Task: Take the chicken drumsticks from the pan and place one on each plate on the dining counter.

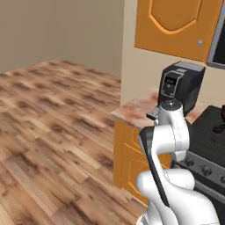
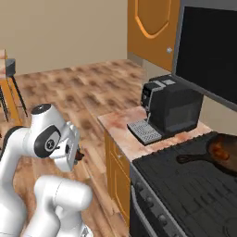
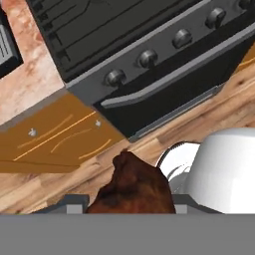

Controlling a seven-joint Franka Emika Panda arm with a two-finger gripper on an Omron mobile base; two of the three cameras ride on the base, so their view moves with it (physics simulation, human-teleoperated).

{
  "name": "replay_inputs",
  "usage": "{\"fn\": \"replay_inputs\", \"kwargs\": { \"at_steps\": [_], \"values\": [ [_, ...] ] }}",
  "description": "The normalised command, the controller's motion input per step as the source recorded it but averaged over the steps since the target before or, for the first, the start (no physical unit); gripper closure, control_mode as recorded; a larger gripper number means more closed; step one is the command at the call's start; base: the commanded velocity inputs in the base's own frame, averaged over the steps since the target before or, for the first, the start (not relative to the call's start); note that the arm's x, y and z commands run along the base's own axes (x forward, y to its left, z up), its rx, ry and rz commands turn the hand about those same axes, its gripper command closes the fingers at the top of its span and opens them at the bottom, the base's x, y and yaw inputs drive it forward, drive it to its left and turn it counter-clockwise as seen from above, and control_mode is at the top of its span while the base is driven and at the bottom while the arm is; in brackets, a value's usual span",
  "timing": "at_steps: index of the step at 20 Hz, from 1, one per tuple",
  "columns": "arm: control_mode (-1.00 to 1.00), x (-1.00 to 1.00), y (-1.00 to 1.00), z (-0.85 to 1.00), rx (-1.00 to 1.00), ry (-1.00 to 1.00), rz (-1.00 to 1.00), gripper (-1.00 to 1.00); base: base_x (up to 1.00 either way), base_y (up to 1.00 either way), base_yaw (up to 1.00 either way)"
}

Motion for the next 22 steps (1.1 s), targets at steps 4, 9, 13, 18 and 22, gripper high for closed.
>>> {"fn": "replay_inputs", "kwargs": {
  "at_steps": [4,9,13,18,22],
  "values": [
    [1.00,0.00,0.00,0.00,0.00,0.00,0.00,1.00,0.00,0.00,0.68],
    [1.00,0.00,0.00,0.00,0.00,0.00,0.00,1.00,0.27,0.00,0.56],
    [1.00,0.00,0.00,0.00,0.00,0.00,0.00,1.00,0.71,0.05,0.41],
    [1.00,0.00,0.00,0.00,0.00,0.00,0.00,1.00,1.00,0.37,0.25],
    [1.00,0.00,0.00,0.00,0.00,0.00,0.00,1.00,1.00,0.57,0.17]
  ]
}}
